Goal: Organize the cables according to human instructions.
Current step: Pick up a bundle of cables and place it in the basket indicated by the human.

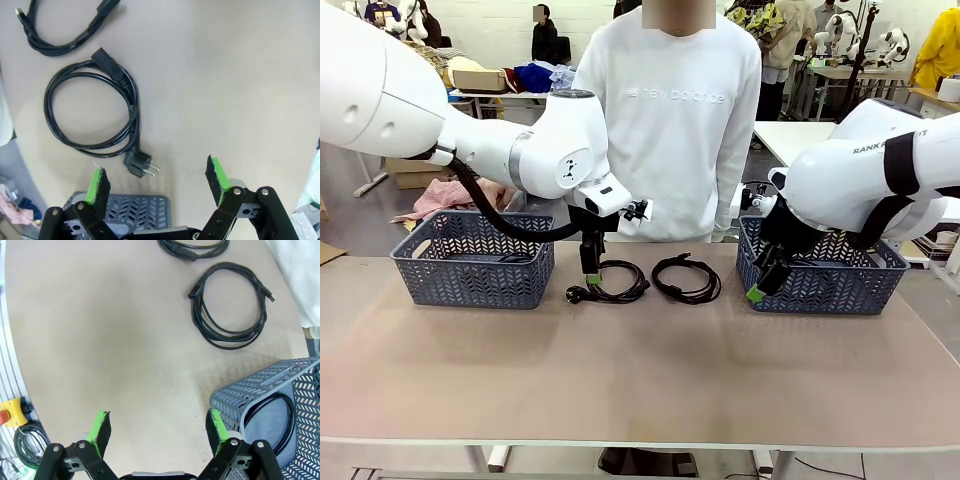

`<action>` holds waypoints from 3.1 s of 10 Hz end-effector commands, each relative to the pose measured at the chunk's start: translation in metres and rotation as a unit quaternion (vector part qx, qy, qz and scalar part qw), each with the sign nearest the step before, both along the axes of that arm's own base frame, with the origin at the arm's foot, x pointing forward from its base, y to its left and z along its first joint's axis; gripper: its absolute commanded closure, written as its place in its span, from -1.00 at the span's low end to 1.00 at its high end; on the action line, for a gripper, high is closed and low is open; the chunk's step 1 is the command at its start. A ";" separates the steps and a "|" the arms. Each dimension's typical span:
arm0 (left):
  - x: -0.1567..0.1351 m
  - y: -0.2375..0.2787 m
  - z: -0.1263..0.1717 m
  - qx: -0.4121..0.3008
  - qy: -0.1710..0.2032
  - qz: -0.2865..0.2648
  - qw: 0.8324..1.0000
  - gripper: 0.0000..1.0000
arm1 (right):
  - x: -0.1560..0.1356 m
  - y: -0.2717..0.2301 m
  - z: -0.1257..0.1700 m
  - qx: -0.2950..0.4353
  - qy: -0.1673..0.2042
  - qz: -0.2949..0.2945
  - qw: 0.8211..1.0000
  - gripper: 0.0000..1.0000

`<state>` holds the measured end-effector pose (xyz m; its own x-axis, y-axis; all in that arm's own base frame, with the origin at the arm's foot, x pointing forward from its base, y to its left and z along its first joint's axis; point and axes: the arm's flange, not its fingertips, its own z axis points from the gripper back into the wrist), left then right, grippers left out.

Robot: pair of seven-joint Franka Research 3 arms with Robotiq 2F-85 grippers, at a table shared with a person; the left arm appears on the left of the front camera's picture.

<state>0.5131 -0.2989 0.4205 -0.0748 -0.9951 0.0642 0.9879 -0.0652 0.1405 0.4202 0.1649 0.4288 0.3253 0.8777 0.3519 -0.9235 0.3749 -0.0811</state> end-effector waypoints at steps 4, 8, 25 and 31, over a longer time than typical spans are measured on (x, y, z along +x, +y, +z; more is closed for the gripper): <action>-0.003 0.002 0.003 -0.003 -0.002 0.001 1.000 -1.00 | -0.001 0.001 0.000 0.000 -0.002 -0.001 1.000 -1.00; 0.008 -0.010 -0.009 0.005 -0.012 -0.001 1.000 -1.00 | -0.001 0.001 0.000 0.000 -0.002 -0.001 1.000 -1.00; 0.046 -0.032 -0.103 0.023 0.066 -0.005 0.998 -1.00 | -0.001 0.001 0.000 0.000 -0.002 -0.001 1.000 -1.00; 0.047 -0.030 -0.111 0.028 0.090 0.011 0.996 -1.00 | -0.001 0.001 0.000 0.000 -0.002 -0.001 1.000 -1.00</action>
